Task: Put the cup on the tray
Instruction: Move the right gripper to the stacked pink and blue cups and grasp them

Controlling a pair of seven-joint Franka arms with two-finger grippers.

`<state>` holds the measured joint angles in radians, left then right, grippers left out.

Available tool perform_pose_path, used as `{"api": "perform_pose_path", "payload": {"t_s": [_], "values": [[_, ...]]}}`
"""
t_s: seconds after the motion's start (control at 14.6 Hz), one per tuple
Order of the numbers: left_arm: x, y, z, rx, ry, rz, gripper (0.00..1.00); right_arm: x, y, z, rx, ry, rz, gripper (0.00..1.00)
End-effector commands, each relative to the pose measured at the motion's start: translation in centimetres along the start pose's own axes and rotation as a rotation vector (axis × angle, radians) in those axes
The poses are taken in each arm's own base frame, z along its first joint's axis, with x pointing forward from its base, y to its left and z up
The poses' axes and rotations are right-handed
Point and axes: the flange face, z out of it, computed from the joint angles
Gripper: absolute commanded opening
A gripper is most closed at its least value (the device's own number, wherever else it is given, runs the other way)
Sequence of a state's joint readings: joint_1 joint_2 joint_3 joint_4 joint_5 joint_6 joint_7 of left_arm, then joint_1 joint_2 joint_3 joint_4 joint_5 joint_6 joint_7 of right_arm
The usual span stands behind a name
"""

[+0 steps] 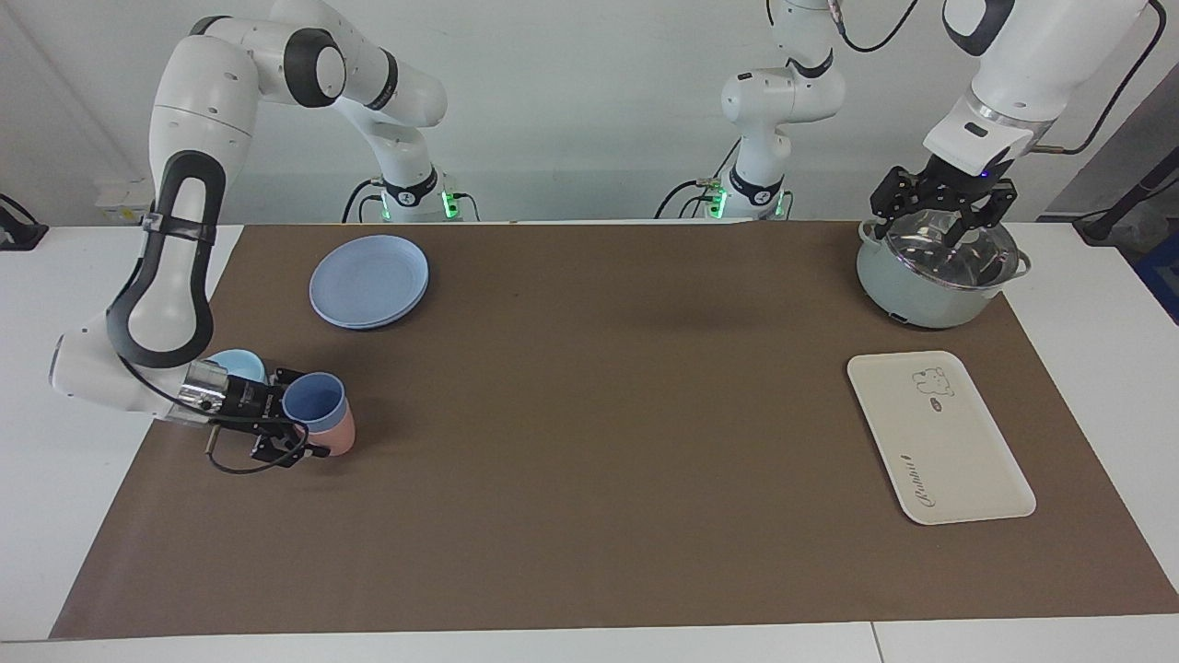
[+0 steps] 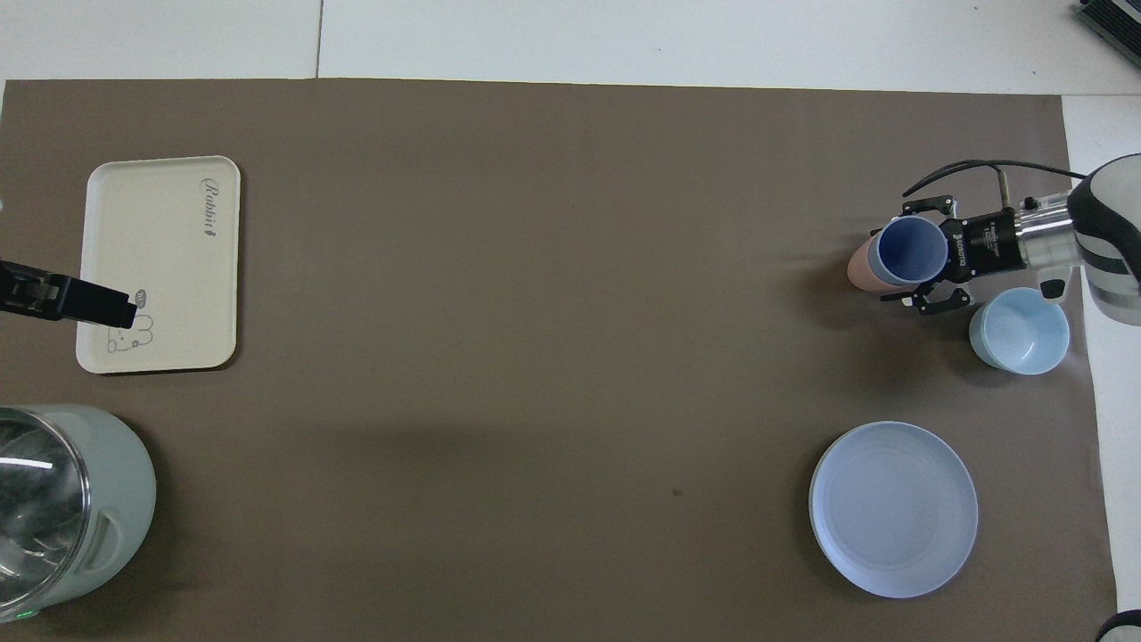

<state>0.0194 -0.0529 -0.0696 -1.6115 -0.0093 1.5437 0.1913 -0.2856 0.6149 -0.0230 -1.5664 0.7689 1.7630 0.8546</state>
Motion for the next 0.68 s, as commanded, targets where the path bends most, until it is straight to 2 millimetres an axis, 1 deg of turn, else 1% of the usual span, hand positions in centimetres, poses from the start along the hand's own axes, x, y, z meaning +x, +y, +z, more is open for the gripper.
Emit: {"api": "perform_pose_path", "payload": {"t_s": [0.0,0.07,0.14,0.21,0.34,0.41,0.55,0.62], "values": [[-0.5,0.1,-0.2,0.021,-0.009,0.009,1.0,-1.0,1.0,-0.2,0.013,-0.048,-0.031,0.82],[-0.5,0.1,-0.2,0.021,-0.009,0.009,1.0,-1.6,1.2,-0.2,-0.011,-0.074,-0.063,0.36],[-0.5,0.1,-0.2,0.021,-0.009,0.009,1.0,-2.1,1.4,0.0,-0.029,-0.112,-0.061,0.0],[-0.5,0.0,-0.2,0.021,-0.009,0.008,1.0,-2.5,1.4,0.4,-0.013,-0.138,-0.055,0.0],[-0.5,0.0,-0.2,0.021,-0.009,0.008,1.0,-2.7,1.9,0.4,-0.002,-0.185,-0.04,0.0],[-0.5,0.0,-0.2,0.021,-0.009,0.008,1.0,-3.2,1.9,0.4,-0.004,-0.216,-0.049,0.0],[-0.5,0.0,-0.2,0.021,-0.009,0.008,1.0,-5.1,1.8,0.2,-0.006,-0.235,-0.076,0.0],[-0.5,0.0,-0.2,0.021,-0.009,0.008,1.0,-7.4,1.6,1.6,-0.029,-0.246,-0.116,0.0]]}}
